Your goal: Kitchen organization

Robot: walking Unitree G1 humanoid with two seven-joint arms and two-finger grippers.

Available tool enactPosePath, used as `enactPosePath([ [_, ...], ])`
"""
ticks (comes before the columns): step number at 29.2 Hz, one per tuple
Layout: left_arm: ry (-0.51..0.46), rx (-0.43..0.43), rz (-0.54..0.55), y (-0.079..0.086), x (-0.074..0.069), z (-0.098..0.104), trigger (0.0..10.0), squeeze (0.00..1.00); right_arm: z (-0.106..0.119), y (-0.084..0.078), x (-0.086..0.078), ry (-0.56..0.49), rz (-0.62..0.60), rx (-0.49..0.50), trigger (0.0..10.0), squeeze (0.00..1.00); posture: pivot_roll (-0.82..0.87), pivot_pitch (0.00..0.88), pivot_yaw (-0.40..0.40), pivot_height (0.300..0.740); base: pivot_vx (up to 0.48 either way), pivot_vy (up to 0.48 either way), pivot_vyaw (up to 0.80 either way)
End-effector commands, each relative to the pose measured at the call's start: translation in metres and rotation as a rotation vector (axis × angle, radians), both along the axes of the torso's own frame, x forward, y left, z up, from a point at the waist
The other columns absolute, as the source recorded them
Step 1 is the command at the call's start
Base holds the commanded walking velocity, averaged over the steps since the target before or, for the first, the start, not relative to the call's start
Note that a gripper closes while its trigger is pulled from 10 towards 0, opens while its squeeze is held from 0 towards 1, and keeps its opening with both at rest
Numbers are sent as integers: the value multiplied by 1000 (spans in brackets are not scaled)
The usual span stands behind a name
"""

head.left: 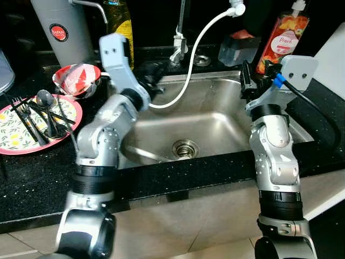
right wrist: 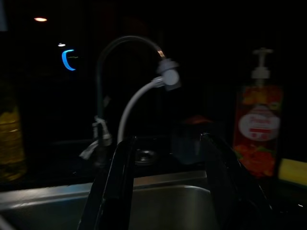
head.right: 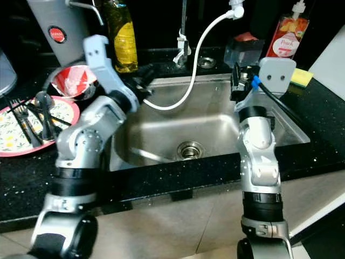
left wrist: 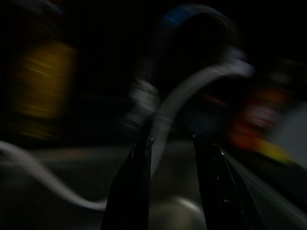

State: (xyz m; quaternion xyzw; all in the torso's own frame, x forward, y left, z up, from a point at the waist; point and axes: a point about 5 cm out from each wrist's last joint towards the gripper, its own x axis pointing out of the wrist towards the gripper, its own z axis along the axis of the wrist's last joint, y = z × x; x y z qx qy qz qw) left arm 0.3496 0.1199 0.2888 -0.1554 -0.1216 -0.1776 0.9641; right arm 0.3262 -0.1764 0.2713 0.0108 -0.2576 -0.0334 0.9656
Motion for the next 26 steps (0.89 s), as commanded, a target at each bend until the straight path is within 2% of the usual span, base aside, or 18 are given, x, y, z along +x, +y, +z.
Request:
enactPosePath([
  [1, -15, 11, 136, 20, 4, 4, 10000, 0, -2, 1, 1, 16, 5, 8, 10000, 0, 95, 0, -15, 740, 0, 0, 0],
  [3, -12, 7, 191, 30, 4, 5, 10000, 0, -2, 1, 1, 17, 8, 7, 10000, 0, 98, 0, -16, 740, 0, 0, 0],
  [6, -9, 15, 215, 34, 3, 4, 10000, 0, -3, 2, 1, 17, 9, 7, 10000, 0, 98, 0, -16, 740, 0, 0, 0],
  [8, 22, 27, 277, 41, 2, 1, 10000, 0, -2, 2, 2, 17, 12, 6, 10000, 0, 102, 0, -18, 740, 0, 0, 0],
  [21, 32, 41, 287, 39, -3, -3, 10000, 0, -2, 3, 2, 16, 15, 3, 10000, 0, 104, 0, -15, 740, 0, 0, 0],
  [24, 29, 55, 296, 40, -3, -3, 10000, 0, -2, 3, 2, 16, 15, 3, 10000, 0, 105, 0, -14, 740, 0, 0, 0],
  [26, -5, 113, 308, 40, -5, 0, 10000, 0, -2, 3, 2, 15, 14, 3, 10000, 0, 106, 0, -12, 740, 0, 0, 0],
])
